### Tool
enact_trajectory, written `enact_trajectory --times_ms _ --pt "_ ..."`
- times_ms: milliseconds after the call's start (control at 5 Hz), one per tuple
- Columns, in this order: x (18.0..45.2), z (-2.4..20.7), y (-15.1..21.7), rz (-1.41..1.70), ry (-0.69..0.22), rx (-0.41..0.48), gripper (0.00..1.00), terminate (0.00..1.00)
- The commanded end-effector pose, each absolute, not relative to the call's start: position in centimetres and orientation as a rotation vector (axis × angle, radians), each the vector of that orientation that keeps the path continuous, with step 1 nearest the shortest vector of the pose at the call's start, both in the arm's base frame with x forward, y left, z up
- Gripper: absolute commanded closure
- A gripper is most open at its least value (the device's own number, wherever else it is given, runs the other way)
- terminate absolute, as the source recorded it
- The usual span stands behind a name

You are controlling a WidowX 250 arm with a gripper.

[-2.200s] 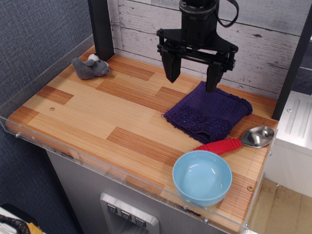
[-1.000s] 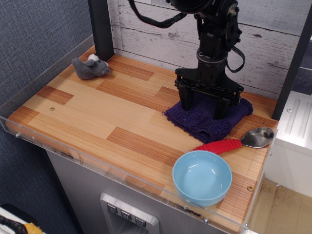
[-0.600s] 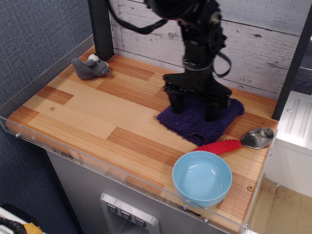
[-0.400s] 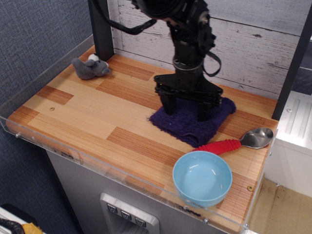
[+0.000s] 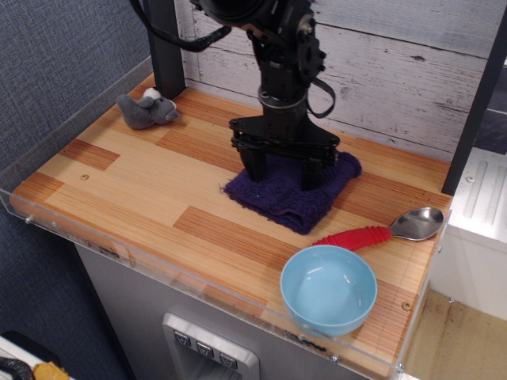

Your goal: Move the purple cloth to the center left of the table.

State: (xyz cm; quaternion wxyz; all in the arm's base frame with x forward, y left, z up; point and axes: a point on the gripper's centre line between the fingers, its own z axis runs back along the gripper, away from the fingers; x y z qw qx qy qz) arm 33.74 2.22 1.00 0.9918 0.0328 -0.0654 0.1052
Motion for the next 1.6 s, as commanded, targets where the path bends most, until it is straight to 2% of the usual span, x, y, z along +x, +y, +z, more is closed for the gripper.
enact_trajectory --times_ms 0,600,1200,1400 --pt "32.7 -1.0 8.3 0.328 -0.068 0.106 0.0 0.0" --pt "32.0 -0.8 13.9 0.411 -0.068 0.119 0.0 0.0" --pt "32.9 1.4 12.8 0.37 -0.052 0.07 0.0 0.0" --pt "33.5 3.2 12.9 0.367 -0.068 0.067 0.0 0.0"
